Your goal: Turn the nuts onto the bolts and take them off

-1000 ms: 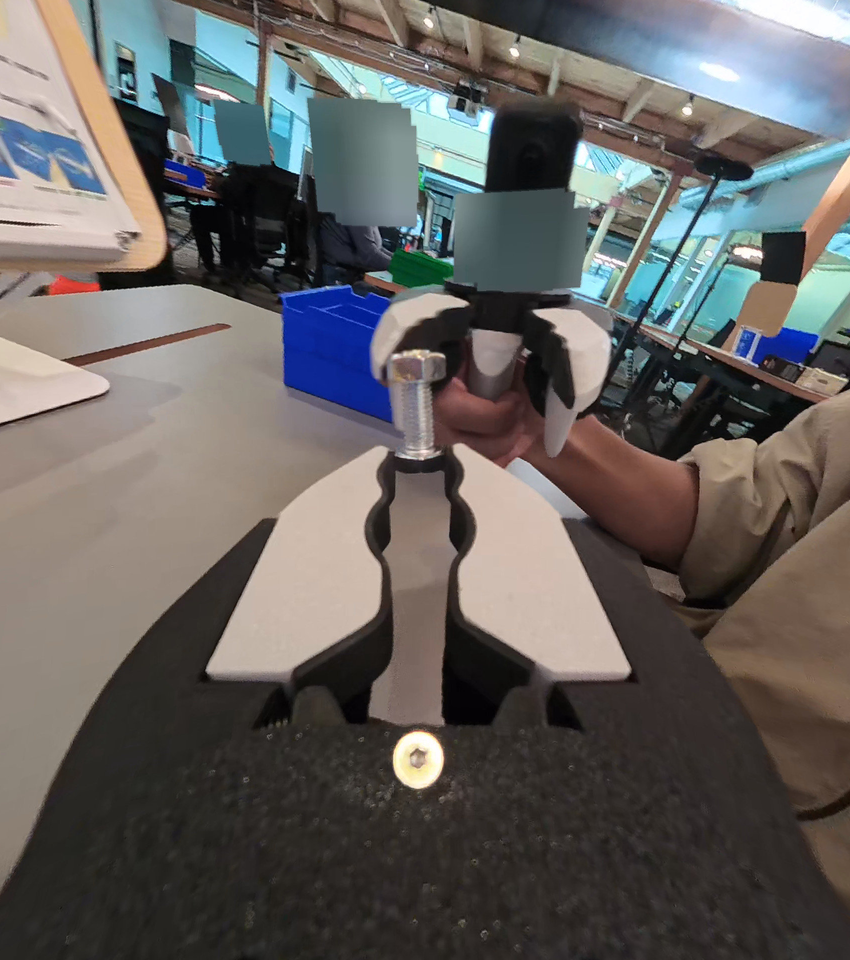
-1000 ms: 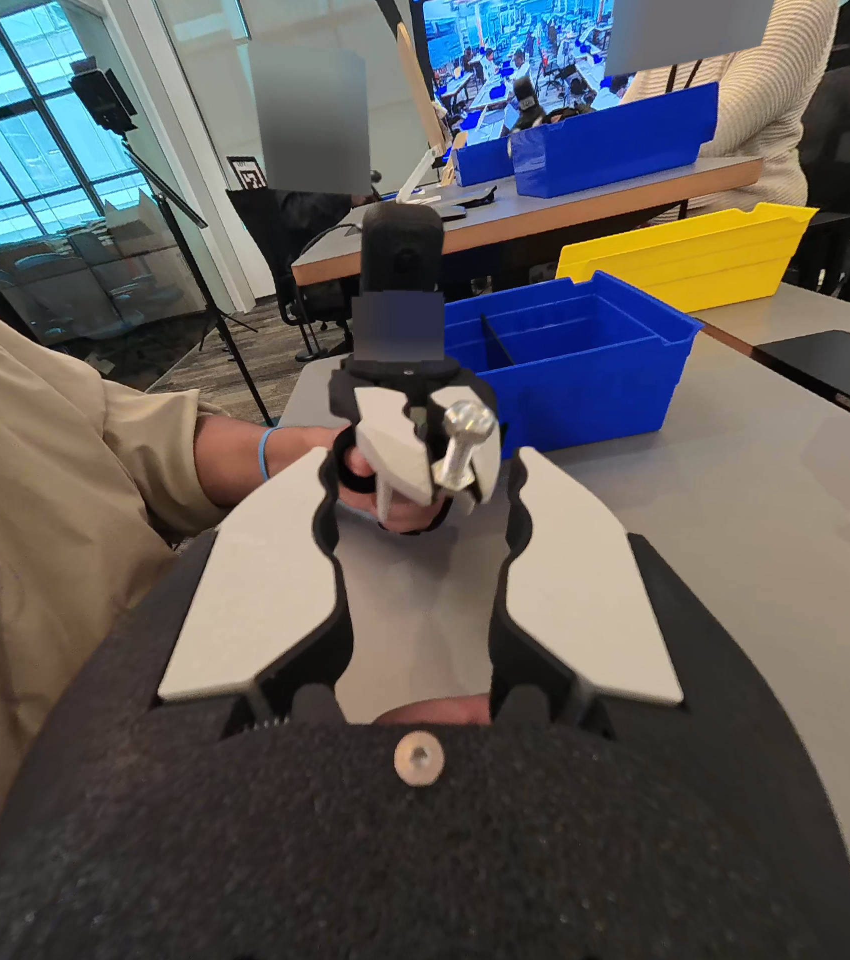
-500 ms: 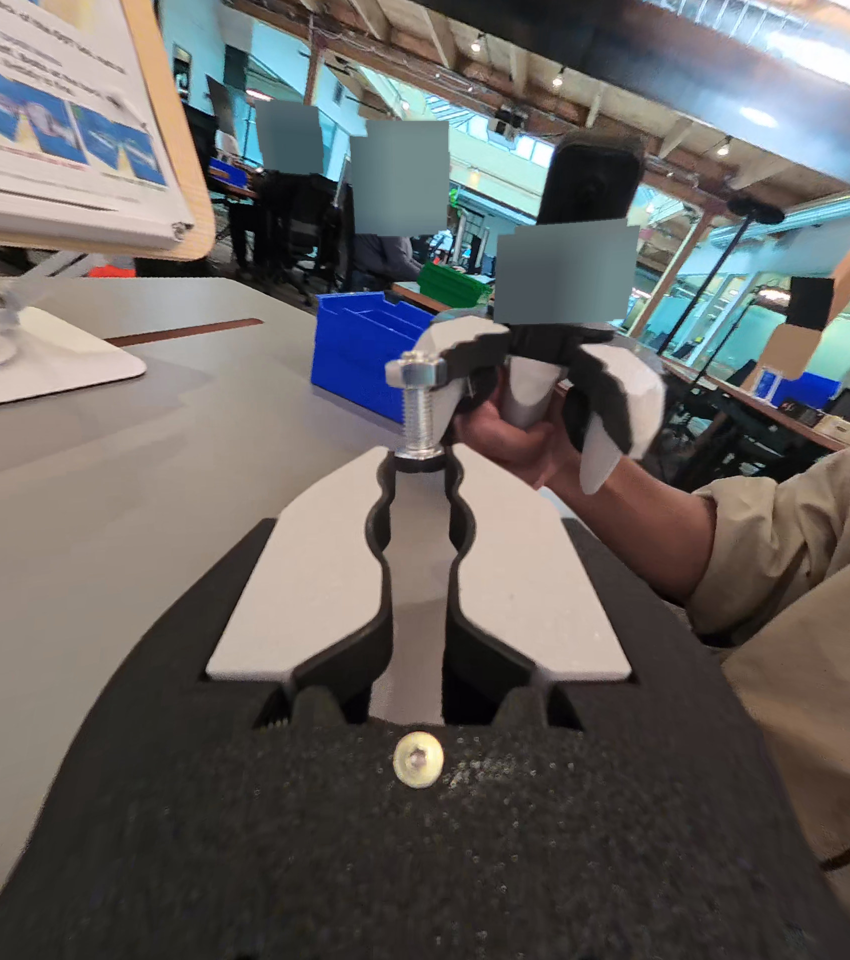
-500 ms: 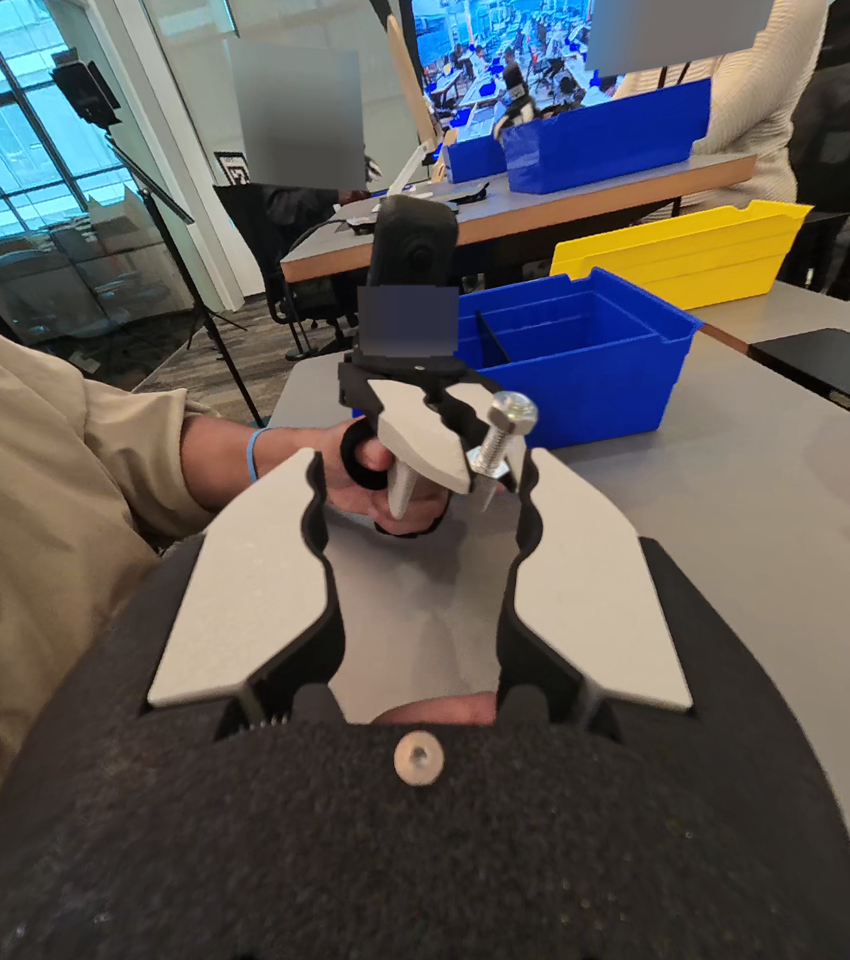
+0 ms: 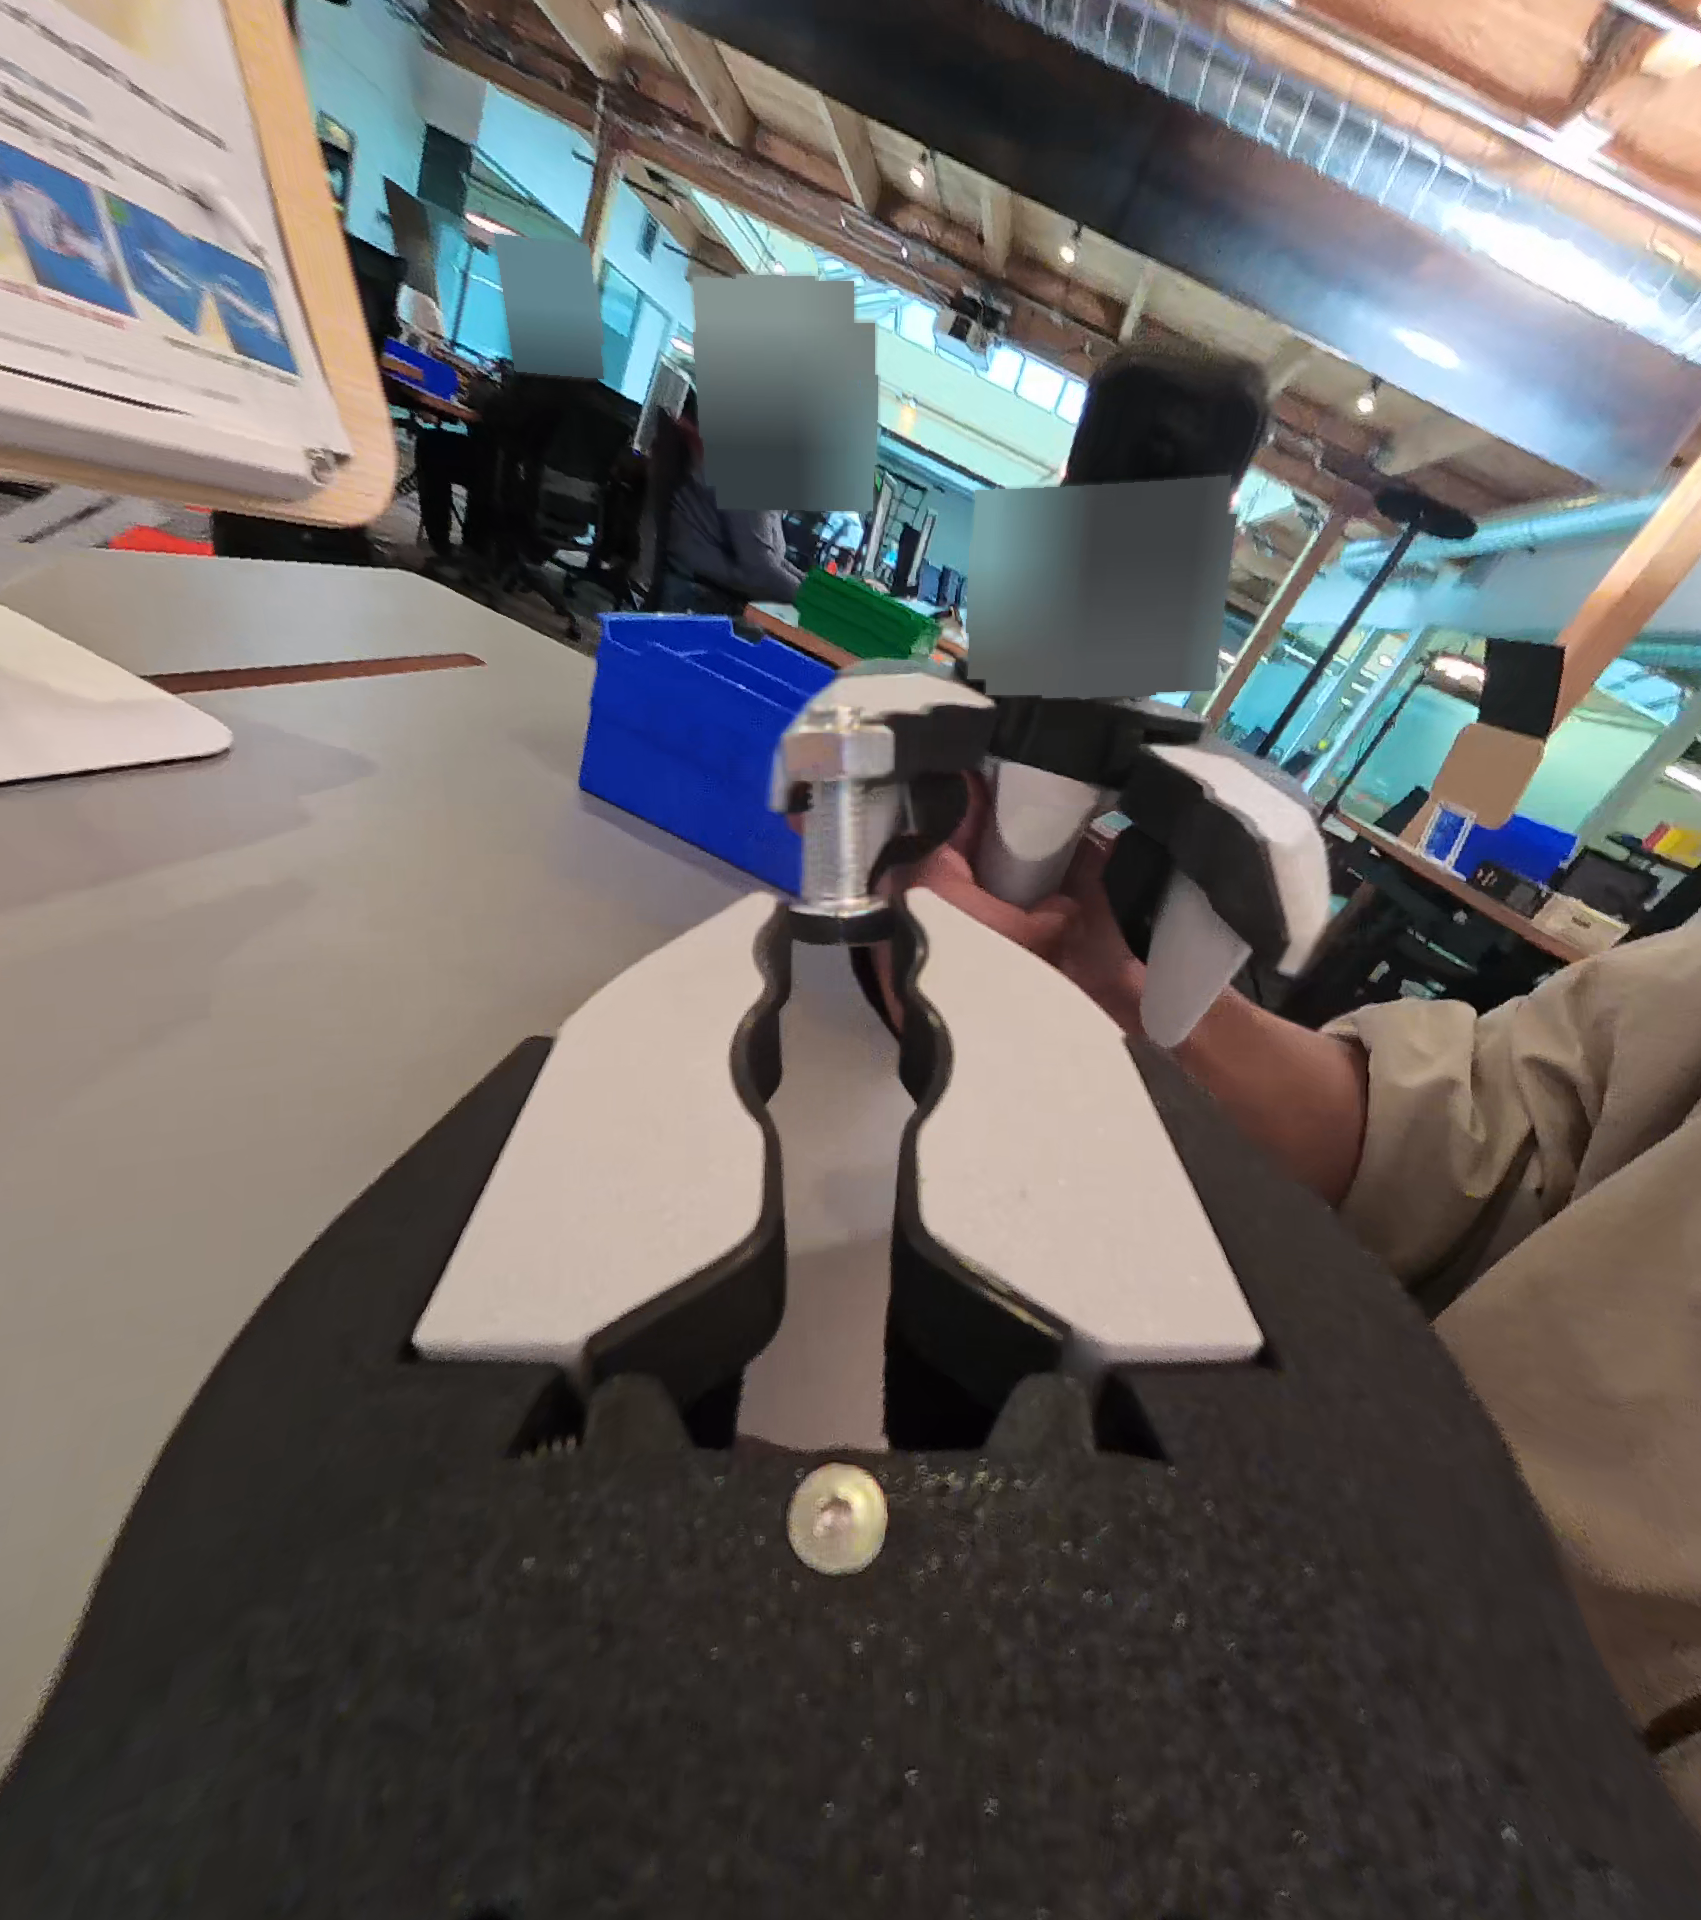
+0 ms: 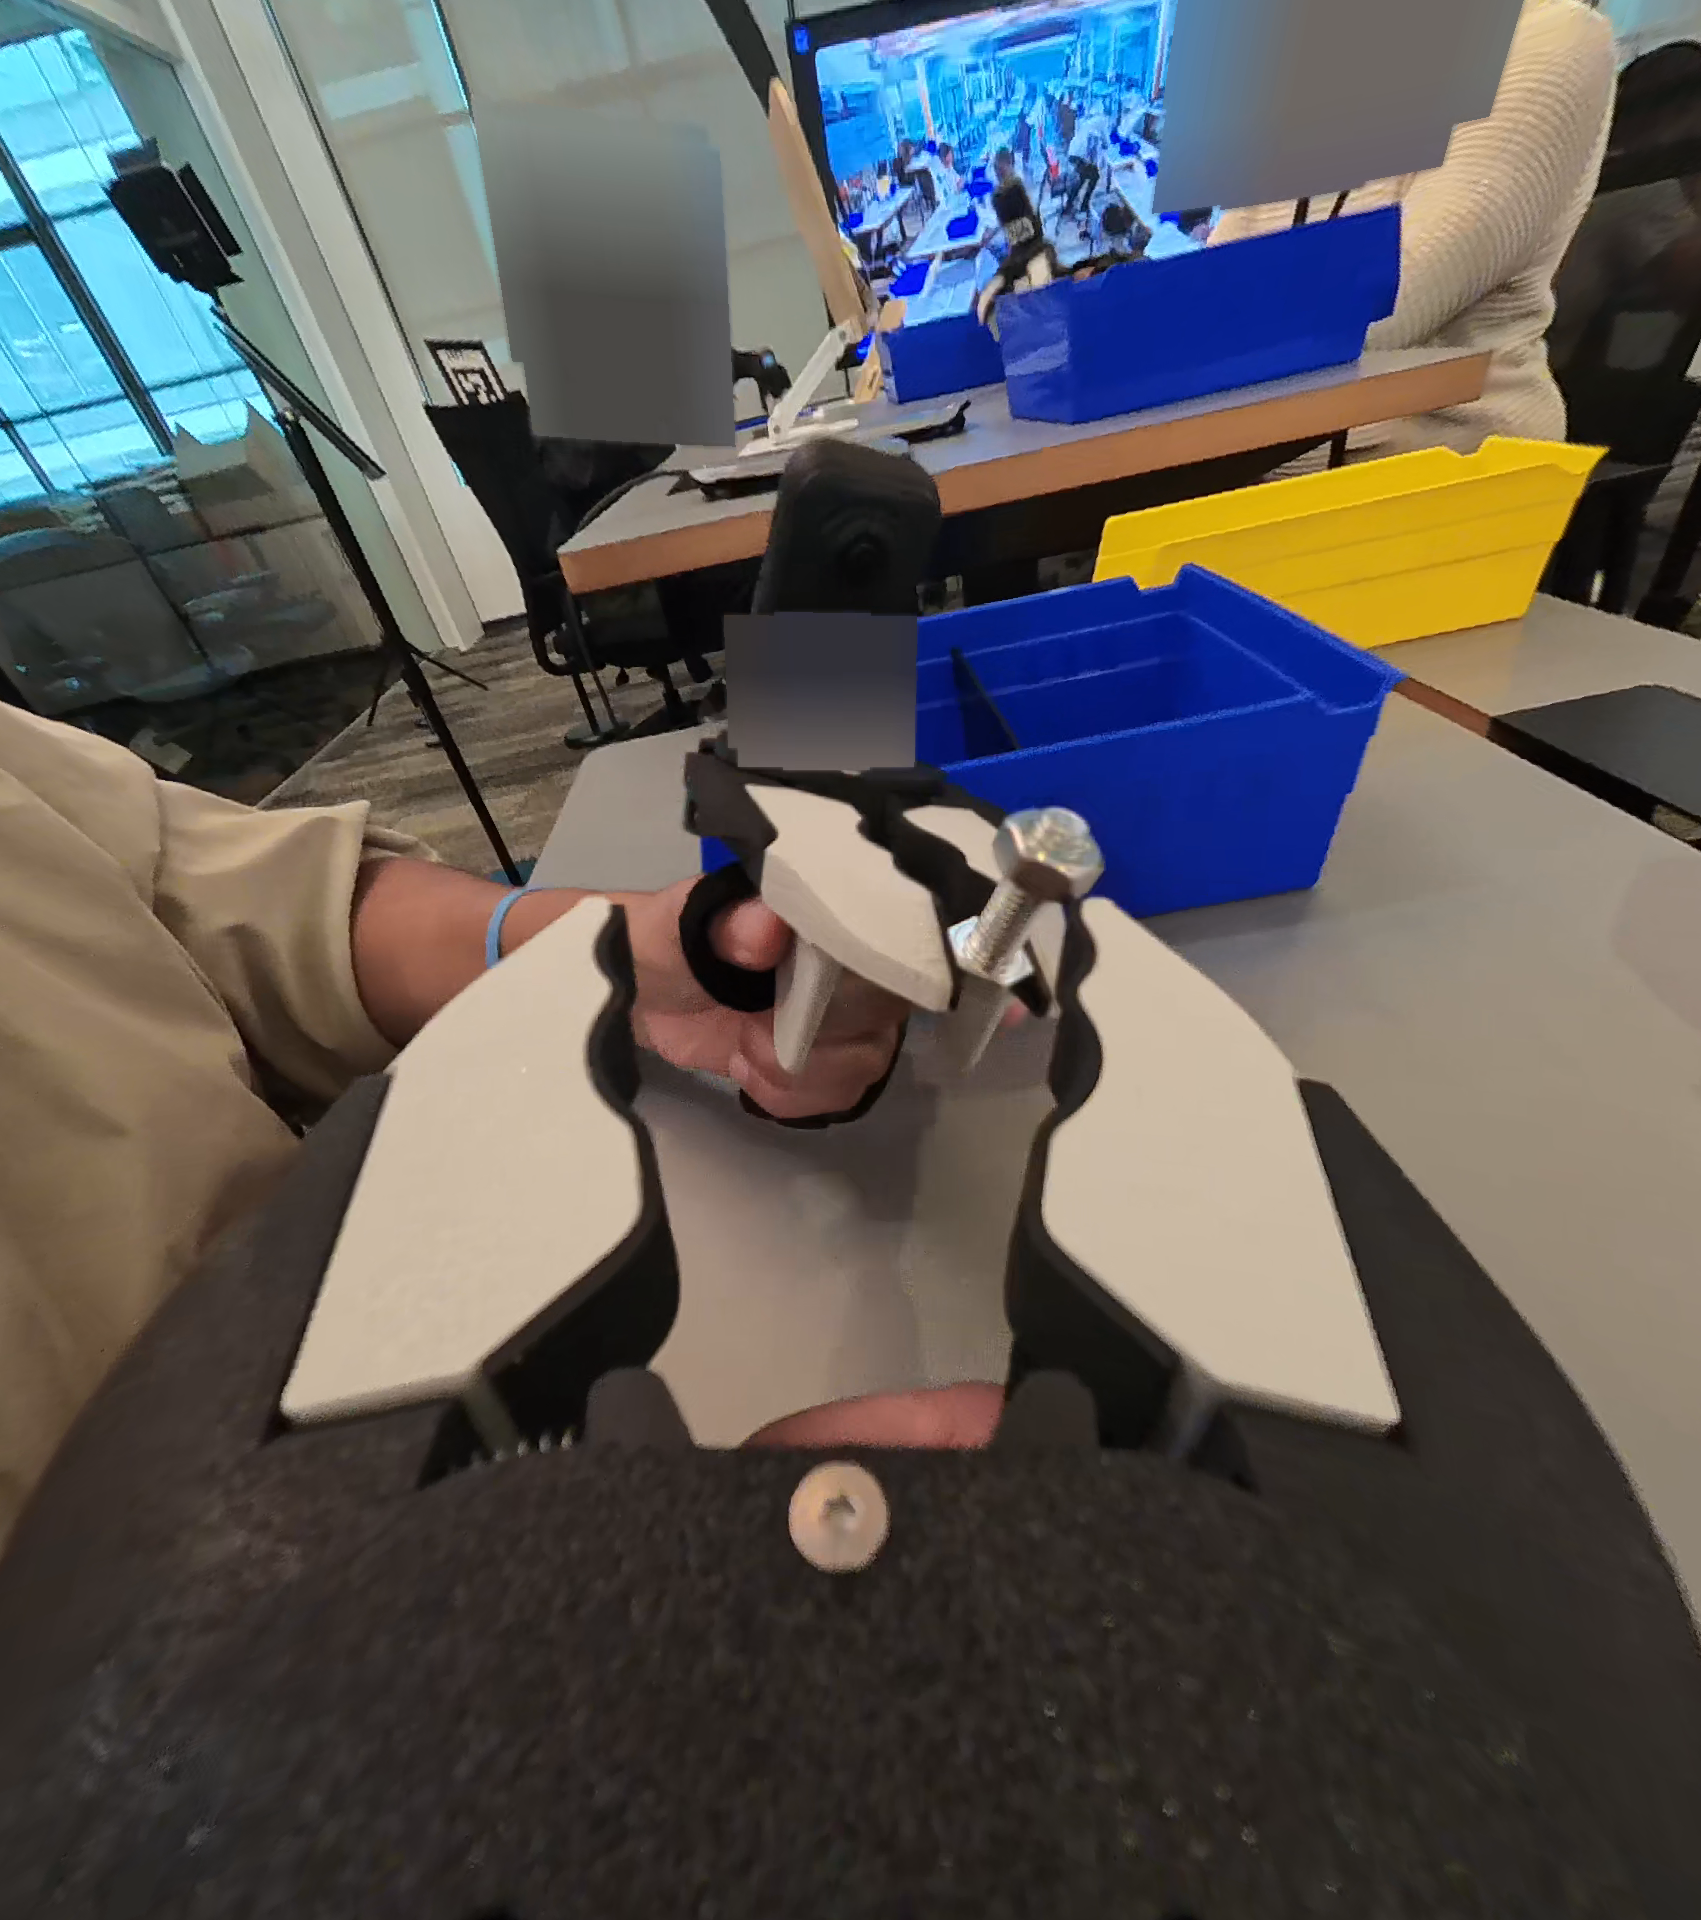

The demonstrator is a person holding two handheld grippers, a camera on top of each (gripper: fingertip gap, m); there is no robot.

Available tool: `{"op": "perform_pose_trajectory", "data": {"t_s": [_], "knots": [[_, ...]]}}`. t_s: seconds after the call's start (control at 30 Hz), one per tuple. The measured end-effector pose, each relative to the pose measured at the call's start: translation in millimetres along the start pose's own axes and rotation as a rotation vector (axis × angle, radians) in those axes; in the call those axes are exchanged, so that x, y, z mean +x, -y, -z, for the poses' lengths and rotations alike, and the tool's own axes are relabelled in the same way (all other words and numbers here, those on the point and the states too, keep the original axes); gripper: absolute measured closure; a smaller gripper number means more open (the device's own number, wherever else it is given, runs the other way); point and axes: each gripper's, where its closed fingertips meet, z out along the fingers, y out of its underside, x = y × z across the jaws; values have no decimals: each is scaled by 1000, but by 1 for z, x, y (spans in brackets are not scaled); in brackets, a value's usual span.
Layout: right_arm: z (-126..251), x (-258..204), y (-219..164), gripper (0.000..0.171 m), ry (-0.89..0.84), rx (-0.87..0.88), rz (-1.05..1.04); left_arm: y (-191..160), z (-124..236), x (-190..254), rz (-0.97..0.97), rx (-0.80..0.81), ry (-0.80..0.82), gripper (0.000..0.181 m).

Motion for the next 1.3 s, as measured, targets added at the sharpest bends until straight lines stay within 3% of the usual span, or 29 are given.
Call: {"op": "perform_pose_trajectory", "data": {"t_s": [0.27,0.47,0.6,0.77,0.9,1.03,1.23,1.3], "knots": [[-2,2,-1,94,-12,-4,-3,-11,-9,21,-74,-61,-74,164],[-3,-1,-2,89,-4,-15,0,-9,-5,5,-60,-58,-3,164],[10,15,0,96,-84,-28,27,3,4,-1,-69,-20,33,164],[31,21,-13,111,-90,-170,82,-11,-2,0,-213,-127,97,164],[45,26,-18,116,-110,-226,103,-19,-6,3,-206,-158,75,164],[43,23,-23,119,-95,-254,120,-29,-9,3,-252,-225,79,164],[31,14,-54,123,-89,-443,231,-54,-14,9,-460,-389,107,164],[29,12,-59,142,-70,-470,237,-57,-15,8,-456,-399,105,163]]}}
